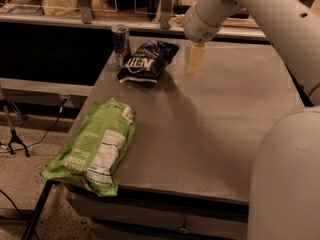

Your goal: Move blue chip bag near redbull can

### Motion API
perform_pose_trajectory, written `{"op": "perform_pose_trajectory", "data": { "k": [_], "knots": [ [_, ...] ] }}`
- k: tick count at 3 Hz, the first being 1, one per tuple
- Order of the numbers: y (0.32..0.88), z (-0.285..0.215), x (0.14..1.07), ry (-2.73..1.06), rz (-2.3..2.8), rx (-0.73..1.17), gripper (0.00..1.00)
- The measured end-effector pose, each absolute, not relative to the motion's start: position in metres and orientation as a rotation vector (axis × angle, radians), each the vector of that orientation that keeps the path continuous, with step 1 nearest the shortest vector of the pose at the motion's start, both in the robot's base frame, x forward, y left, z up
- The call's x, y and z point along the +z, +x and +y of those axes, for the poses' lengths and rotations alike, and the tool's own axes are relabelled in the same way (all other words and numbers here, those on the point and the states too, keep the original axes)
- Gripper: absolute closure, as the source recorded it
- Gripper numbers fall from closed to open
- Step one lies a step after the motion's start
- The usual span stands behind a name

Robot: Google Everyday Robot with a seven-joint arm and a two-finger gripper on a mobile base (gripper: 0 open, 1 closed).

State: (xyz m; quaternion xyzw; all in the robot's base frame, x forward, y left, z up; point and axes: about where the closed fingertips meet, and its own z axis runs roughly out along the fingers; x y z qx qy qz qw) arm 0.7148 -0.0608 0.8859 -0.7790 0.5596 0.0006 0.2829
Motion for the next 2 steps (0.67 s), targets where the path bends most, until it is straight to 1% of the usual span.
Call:
{"op": "perform_pose_trajectory", "data": {
  "k": [1, 2],
  "knots": [
    [0.706, -0.085, 0.896, -2.001, 1.491, 0.058, 0.0],
    [0.701, -0.098, 0.899, -1.96, 1.501, 0.088, 0.0]
  ]
}}
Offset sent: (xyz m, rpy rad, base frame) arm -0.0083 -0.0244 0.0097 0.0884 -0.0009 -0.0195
